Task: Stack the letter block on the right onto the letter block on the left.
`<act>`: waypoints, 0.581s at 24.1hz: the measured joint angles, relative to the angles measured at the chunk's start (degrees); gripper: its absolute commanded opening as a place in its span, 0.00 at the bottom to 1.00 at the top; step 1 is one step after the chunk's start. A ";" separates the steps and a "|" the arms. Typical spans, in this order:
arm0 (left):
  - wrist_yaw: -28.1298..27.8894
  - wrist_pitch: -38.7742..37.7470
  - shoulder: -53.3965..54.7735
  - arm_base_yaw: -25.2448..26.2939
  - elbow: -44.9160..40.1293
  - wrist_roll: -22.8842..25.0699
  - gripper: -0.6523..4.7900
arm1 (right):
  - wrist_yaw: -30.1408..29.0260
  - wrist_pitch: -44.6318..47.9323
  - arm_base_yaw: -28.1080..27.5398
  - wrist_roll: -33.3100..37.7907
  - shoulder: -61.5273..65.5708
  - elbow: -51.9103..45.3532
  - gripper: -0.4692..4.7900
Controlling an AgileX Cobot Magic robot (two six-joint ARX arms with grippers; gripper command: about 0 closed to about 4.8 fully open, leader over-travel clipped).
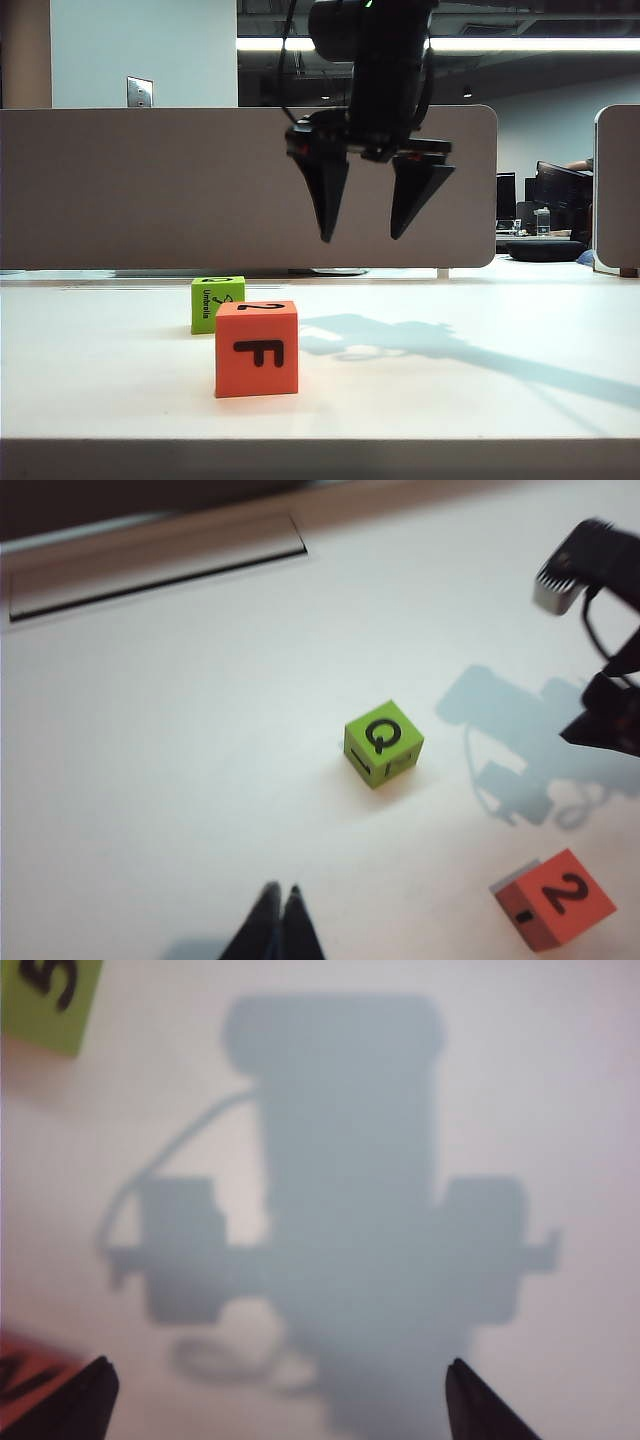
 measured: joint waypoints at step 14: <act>-0.33 -1.29 0.22 0.02 0.00 -1.77 0.11 | -4.92 -11.87 15.19 15.78 -2.08 0.31 1.00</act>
